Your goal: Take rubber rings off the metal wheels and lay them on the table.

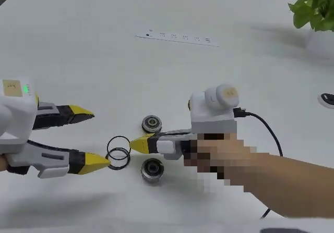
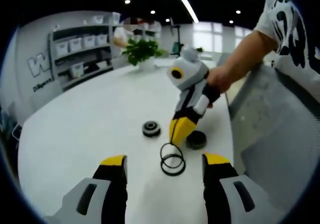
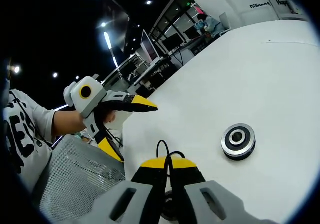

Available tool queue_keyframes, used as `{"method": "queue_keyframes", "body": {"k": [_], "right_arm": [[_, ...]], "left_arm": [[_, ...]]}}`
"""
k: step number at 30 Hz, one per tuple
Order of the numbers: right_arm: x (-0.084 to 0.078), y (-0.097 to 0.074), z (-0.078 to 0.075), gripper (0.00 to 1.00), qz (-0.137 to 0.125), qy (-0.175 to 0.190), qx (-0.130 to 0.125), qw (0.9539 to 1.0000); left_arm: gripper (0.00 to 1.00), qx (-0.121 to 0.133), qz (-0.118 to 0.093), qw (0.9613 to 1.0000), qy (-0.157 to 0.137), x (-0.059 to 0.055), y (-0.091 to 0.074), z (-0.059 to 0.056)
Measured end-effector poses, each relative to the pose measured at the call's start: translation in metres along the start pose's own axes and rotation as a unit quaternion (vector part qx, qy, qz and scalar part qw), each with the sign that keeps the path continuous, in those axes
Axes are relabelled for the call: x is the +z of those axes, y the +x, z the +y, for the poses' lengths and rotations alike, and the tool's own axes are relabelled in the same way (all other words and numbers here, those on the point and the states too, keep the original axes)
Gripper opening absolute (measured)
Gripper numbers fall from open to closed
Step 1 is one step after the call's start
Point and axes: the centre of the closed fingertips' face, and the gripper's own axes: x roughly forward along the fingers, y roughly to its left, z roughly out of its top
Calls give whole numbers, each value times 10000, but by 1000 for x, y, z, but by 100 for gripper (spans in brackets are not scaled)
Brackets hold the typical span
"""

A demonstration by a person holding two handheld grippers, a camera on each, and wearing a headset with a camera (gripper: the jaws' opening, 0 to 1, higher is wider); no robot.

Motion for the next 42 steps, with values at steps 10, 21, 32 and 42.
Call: {"method": "queue_keyframes", "body": {"k": [10,21,32,42], "right_arm": [[-10,7,0,0,225,23,-1,9997],[-14,9,-4,0,300,23,-61,9995],[-15,10,-4,0,351,-197,-92,9991],[-13,9,-6,7,331,-316,-167,9988]], "left_arm": [[61,5,56,10000,-26,-6,-2,-1],[61,-26,130,9999,-30,-10,1,-3],[61,-41,155,9999,-54,-11,1,-4],[60,-10,160,9998,-75,-12,-1,-2]]}}
